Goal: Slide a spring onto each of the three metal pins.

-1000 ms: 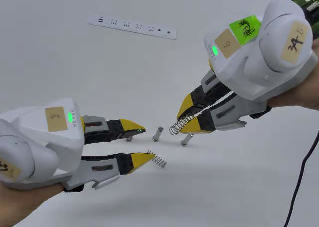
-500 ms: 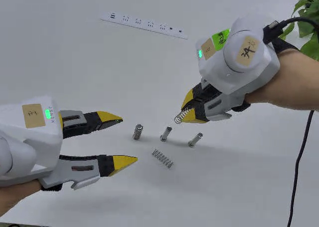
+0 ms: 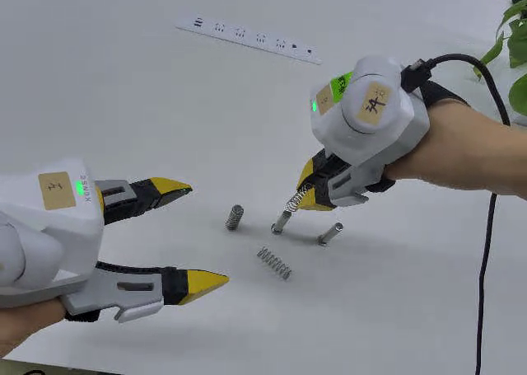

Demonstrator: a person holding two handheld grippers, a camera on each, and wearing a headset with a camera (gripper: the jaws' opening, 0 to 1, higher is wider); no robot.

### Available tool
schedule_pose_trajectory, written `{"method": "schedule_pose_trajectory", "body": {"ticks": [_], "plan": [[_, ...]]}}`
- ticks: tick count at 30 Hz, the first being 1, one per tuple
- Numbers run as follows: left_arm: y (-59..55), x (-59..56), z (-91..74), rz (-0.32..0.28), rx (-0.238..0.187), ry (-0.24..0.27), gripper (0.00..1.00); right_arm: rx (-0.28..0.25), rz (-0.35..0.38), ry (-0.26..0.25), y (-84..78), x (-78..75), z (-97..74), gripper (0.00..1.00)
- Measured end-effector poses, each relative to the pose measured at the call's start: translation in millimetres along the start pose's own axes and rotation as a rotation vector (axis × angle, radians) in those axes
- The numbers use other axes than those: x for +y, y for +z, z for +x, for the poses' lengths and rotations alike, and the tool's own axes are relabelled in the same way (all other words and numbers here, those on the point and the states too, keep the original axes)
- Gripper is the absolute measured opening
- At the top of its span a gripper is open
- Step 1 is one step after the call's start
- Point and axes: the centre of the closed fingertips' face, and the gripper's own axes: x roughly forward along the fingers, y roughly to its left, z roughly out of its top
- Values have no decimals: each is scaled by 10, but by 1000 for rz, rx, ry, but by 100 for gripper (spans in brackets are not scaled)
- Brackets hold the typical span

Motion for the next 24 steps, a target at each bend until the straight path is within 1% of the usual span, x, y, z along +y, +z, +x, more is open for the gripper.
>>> {"method": "schedule_pose_trajectory", "body": {"ticks": [5,13,24], "plan": [[-23,-13,7,-8,5,-5,67,11,1,9,-18,20,32,12],[-23,-35,26,-13,4,-11,66,15,0,20,-8,17,94,12],[-26,-66,54,-17,3,-21,65,29,-10,25,-36,21,192,12]]}}
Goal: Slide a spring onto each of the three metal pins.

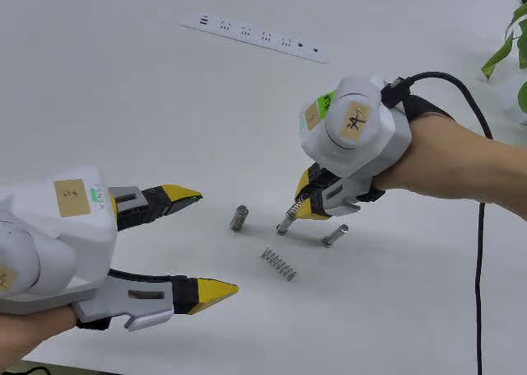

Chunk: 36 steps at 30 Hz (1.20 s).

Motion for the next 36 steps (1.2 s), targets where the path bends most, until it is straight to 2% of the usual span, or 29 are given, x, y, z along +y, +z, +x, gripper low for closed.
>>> {"method": "schedule_pose_trajectory", "body": {"ticks": [13,20,26,36], "plan": [[-7,12,-9,-3,0,5,65,22,-34,-20,-7,15,177,12],[-15,25,-14,-8,0,10,65,18,-35,-21,-2,37,247,12],[-20,21,-15,-9,2,10,64,15,-30,-21,-47,32,373,12],[-13,22,-13,-9,2,9,64,12,-21,-25,-71,25,443,12]]}}
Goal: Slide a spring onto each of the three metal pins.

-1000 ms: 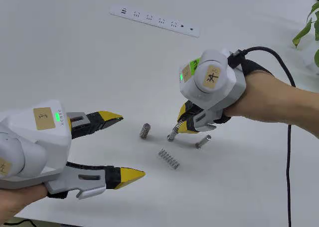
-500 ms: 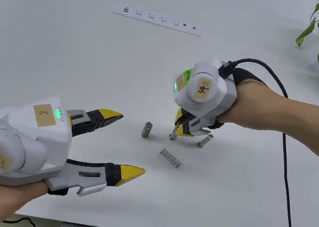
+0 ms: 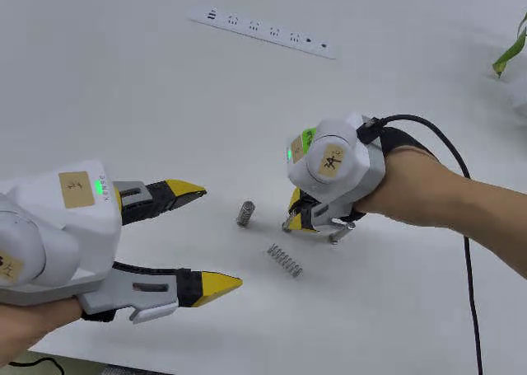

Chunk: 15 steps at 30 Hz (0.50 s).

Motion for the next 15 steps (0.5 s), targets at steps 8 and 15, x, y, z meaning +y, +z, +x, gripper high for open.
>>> {"method": "schedule_pose_trajectory", "body": {"ticks": [8,15], "plan": [[-2,0,1,2,3,-1,64,-2,7,-3,-15,-4,37,12],[-5,-2,-4,5,7,-3,64,-5,11,0,-17,4,54,13]]}}
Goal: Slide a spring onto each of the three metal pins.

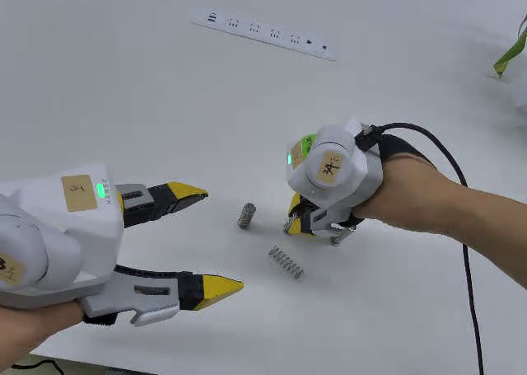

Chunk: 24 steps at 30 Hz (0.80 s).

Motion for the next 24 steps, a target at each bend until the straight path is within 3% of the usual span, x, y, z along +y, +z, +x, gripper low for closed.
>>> {"method": "schedule_pose_trajectory", "body": {"ticks": [8,14,19,24], "plan": [[12,-4,2,7,3,-3,64,-20,14,-11,22,-16,-26,19],[36,-21,5,16,6,-7,64,-56,38,-25,68,-21,-150,23],[50,-28,-4,25,10,-9,64,-111,67,-42,102,-14,-335,29],[67,-23,-12,34,12,-11,64,-199,132,-64,133,-2,-548,34]]}}
